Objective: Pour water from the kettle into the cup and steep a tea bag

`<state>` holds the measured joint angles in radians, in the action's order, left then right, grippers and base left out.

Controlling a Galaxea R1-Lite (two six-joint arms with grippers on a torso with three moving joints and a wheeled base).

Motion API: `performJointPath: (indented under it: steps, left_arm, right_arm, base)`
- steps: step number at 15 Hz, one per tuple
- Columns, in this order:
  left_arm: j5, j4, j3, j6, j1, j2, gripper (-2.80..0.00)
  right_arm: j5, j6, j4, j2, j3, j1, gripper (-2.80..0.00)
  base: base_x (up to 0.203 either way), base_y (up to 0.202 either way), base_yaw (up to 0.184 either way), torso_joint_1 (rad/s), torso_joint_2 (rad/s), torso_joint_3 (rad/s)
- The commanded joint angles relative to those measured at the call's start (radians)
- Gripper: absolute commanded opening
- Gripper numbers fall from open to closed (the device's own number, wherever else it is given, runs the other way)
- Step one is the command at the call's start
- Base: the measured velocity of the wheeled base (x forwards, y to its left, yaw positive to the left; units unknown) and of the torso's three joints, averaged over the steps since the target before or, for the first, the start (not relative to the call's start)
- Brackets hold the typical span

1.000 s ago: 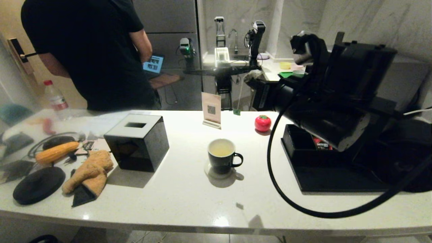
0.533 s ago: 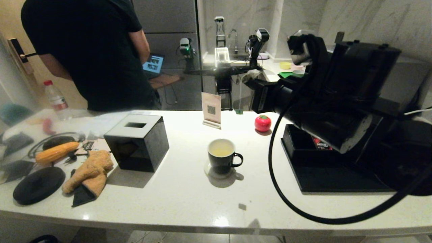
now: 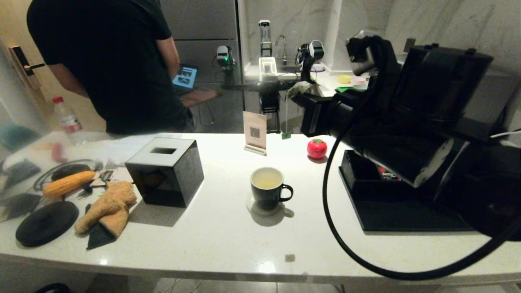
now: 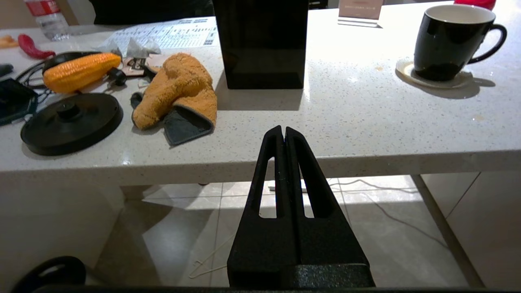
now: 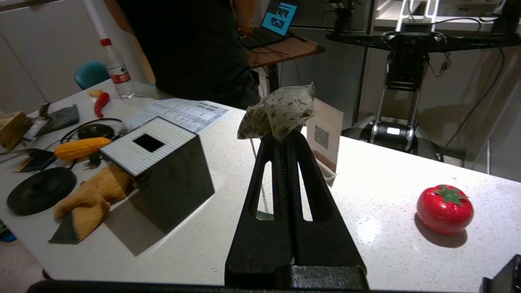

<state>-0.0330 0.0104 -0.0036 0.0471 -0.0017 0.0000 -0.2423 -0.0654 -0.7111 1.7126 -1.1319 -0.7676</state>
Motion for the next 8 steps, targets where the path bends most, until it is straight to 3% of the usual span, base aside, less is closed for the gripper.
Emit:
performJointPath:
  steps: [1, 4, 8]
  left_arm:
    - [-0.002, 0.002, -0.003, 0.005, 0.000, 0.000, -2.80]
    - [-0.007, 0.002, -0.015, 0.007, 0.000, 0.000, -2.80]
    - [-0.125, 0.037, -0.114, 0.002, 0.000, 0.028, -2.80]
  right_arm:
    - [-0.003, 0.000, -0.003, -0.008, 0.004, -0.019, -2.80]
    - [-0.005, 0.001, -0.004, -0.012, 0.015, -0.030, -2.80]
    - [-0.008, 0.003, -0.007, -0.013, 0.027, -0.053, -2.80]
  base:
    - [0.000, 0.000, 0.000, 0.000, 0.00, 0.000]
    - [0.000, 0.000, 0.000, 0.000, 0.00, 0.000]
    - [0.000, 0.000, 0.000, 0.000, 0.00, 0.000]
